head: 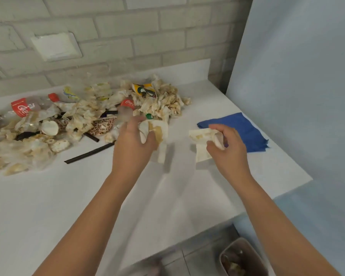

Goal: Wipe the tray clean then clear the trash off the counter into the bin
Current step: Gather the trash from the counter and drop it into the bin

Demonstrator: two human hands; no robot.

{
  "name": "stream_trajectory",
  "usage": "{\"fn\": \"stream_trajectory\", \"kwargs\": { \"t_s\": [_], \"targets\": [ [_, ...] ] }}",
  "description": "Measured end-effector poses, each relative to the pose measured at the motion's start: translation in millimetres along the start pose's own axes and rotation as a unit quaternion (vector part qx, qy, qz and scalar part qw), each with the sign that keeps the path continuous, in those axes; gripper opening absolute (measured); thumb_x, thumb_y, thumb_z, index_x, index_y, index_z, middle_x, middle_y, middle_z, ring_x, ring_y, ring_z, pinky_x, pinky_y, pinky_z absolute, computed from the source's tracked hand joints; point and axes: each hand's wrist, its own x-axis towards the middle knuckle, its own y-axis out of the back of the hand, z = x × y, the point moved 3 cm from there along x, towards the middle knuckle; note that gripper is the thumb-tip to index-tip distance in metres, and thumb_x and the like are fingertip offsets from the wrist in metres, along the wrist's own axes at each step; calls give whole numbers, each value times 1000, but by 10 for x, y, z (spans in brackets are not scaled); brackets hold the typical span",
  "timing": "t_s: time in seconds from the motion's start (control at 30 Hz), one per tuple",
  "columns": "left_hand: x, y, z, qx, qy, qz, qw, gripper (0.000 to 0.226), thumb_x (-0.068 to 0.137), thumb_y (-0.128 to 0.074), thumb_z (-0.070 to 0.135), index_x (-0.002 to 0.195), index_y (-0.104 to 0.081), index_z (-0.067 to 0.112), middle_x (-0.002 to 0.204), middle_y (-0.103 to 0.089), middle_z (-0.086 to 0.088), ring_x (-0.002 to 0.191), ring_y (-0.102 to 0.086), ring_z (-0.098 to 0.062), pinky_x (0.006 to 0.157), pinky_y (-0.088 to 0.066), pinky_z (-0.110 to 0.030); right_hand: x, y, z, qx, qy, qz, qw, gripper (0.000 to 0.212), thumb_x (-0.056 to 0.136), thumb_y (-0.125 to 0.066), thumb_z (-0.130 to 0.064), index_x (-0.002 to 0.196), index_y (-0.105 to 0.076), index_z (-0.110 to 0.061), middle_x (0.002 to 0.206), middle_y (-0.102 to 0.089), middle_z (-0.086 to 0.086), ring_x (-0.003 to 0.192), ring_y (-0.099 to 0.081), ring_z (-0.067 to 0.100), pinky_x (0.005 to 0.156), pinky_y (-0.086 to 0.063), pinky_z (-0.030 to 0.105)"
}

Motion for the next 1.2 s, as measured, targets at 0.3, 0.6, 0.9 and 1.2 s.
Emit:
{"fn": "stream_trajectory", "kwargs": {
  "t_s": [0.3, 0.6, 0.9, 1.2],
  "targets": [
    [-1743, -1353, 1114, -58, -84, -206, 973, 36, 91, -55, 35, 127, -50, 31, 110, -53, 10, 93, -55, -8, 78, -46, -26, -1449, 1624, 1092, 83, -198, 86, 973, 33, 87, -60, -6, 104, -58, -35, 94, -63, -18, 81, -62, 2, 64, -51, 26],
    [-2864, -3117, 589, -16, 73, -395, 916, 42, 90, -57, 31, 130, -48, 26, 129, -52, -1, 108, -56, -20, 89, -47, -31, -2315, 2044, 2818, 10, -383, 101, 918, 32, 80, -58, -9, 104, -55, -29, 104, -58, 1, 89, -59, 20, 78, -55, 43],
    [-3344, -4197, -122, 70, 197, -454, 866, 58, 88, -59, 32, 140, -35, 22, 133, -45, -10, 112, -55, -27, 84, -47, -29, -2492, 1830, 3935, -113, -473, -14, 874, 51, 83, -65, -18, 130, -44, -17, 126, -51, 13, 105, -55, 28, 86, -49, 35],
    [-3406, -4065, -312, -16, 253, -487, 836, 46, 91, -59, 23, 132, -48, 7, 133, -50, -15, 110, -54, -24, 85, -39, -21, -2432, 1670, 3950, -111, -485, -162, 852, 73, 88, -65, -21, 147, -22, -14, 140, -43, 11, 117, -48, 24, 84, -36, 25]
  ]
}}
